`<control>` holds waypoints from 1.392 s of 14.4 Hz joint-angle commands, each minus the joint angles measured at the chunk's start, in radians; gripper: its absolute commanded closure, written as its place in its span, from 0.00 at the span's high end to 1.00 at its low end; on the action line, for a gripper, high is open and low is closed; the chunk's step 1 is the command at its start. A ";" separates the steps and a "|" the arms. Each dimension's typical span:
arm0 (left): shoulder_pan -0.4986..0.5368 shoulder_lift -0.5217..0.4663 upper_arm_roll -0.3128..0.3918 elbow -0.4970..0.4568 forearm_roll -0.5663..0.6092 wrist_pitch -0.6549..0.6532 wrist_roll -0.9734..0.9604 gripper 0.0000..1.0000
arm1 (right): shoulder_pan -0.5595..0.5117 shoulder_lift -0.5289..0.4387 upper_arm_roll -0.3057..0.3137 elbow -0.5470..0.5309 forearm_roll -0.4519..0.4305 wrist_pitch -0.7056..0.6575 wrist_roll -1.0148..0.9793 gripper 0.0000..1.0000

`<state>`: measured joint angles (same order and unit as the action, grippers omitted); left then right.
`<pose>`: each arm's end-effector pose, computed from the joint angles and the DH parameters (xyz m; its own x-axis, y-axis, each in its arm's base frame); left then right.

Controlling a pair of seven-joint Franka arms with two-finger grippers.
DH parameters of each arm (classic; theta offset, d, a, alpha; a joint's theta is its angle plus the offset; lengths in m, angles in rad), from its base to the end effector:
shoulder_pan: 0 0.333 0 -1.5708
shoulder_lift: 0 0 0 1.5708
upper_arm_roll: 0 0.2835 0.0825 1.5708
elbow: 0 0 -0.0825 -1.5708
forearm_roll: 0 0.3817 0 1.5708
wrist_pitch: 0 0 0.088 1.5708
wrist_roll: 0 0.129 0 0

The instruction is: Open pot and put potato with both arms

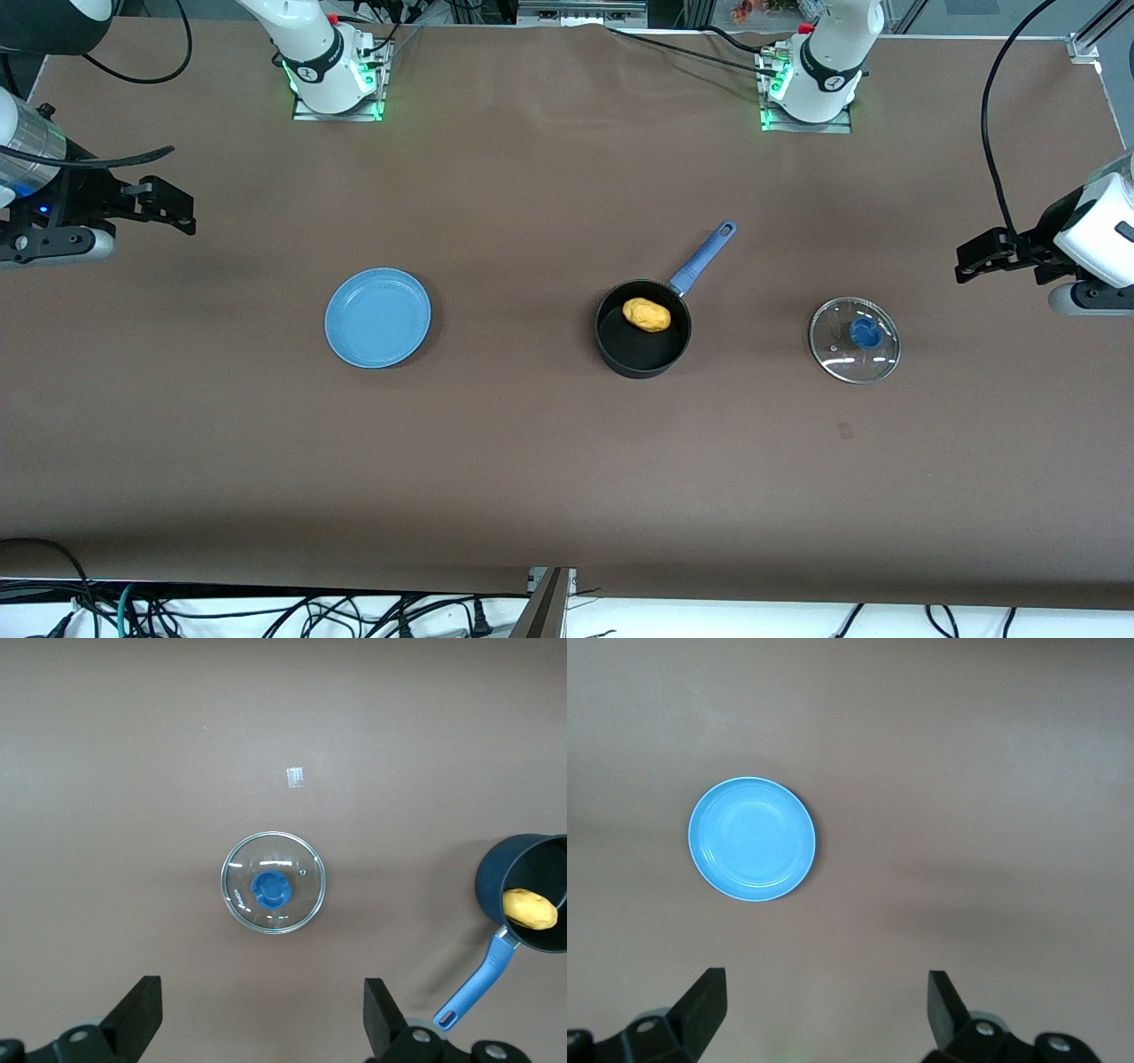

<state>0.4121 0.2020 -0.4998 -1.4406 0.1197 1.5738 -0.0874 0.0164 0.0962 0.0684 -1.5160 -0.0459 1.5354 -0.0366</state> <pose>0.5996 -0.0132 0.5274 0.9991 0.0037 -0.0422 0.0025 -0.9996 -0.0271 0.5705 0.0409 0.5387 0.9898 0.1194 -0.0779 0.1225 -0.9918 0.0365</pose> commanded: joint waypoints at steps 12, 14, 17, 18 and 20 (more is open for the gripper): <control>-0.355 -0.151 0.317 -0.063 -0.066 -0.006 -0.014 1.00 | -0.009 -0.004 0.010 0.008 -0.009 -0.012 -0.015 1.00; -0.386 -0.158 0.346 -0.066 -0.071 -0.003 -0.012 1.00 | -0.010 -0.004 0.010 0.008 -0.009 -0.011 -0.016 1.00; -0.395 -0.156 0.357 -0.081 -0.069 0.029 -0.009 1.00 | -0.010 -0.004 0.010 0.008 -0.011 -0.012 -0.016 1.00; -0.398 -0.153 0.374 -0.090 -0.071 0.043 0.006 1.00 | -0.010 -0.004 0.010 0.008 -0.011 -0.012 -0.016 1.00; -0.353 -0.129 0.374 -0.089 -0.121 0.066 0.079 1.00 | -0.010 -0.004 0.010 0.008 -0.011 -0.012 -0.016 1.00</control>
<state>0.0350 0.0744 -0.1473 -1.5044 0.0607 1.6061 -0.0857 0.0163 0.0962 0.0692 -1.5160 -0.0459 1.5354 -0.0372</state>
